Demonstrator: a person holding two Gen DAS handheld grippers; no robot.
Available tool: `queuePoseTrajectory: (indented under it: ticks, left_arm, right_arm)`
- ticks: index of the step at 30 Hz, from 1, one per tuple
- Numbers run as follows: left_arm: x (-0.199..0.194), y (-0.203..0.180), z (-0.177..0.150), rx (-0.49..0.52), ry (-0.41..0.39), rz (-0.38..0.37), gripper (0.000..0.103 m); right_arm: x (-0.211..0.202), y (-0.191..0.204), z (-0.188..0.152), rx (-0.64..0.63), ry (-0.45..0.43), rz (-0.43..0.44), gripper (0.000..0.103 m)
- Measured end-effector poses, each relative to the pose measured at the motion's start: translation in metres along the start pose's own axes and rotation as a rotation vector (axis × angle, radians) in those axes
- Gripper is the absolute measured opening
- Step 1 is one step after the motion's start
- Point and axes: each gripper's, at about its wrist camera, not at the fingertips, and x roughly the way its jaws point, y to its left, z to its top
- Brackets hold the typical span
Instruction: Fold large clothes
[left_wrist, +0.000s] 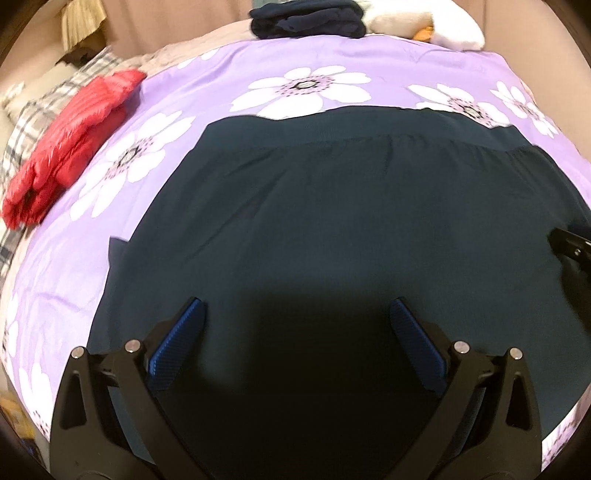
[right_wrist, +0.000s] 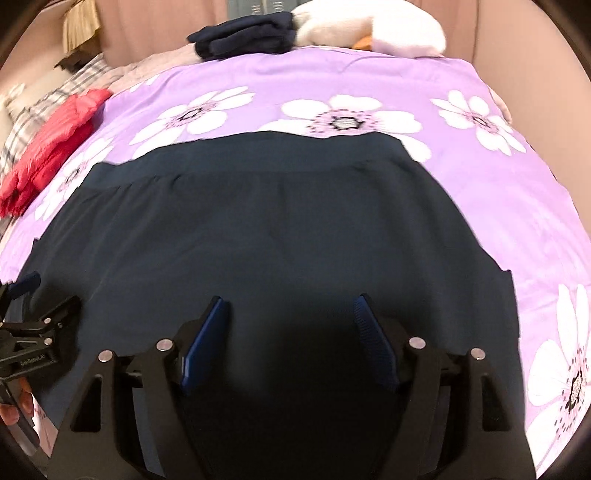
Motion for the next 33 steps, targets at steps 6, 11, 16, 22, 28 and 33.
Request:
queuePoseTrajectory:
  ticks: [6,11,16,22,28,33]
  left_arm:
    - [0.000,0.010,0.005,-0.025,0.017,-0.003,0.101]
    - [0.000,0.002,0.020,-0.016,0.008,-0.028,0.101]
    - [0.012,-0.013,0.036,0.028,0.021,-0.018,0.101]
    - [0.034,-0.009,0.036,0.029,0.078,-0.002,0.101]
    - [0.038,0.005,0.038,0.006,0.083,-0.003,0.101]
    - [0.039,0.012,0.037,0.002,0.080,-0.005,0.101]
  right_arm:
    - [-0.008,-0.016,0.005,0.038,-0.012,-0.043,0.073]
    - [-0.011,0.000,0.018,0.020,-0.037,0.015,0.074]
    - [0.006,0.034,0.038,-0.072,-0.019,0.043,0.074]
    - [0.043,0.037,0.046,-0.092,0.109,0.031,0.074]
    - [0.042,0.010,0.050,-0.025,0.107,0.019,0.075]
    - [0.038,-0.002,0.051,-0.006,0.101,0.014,0.075]
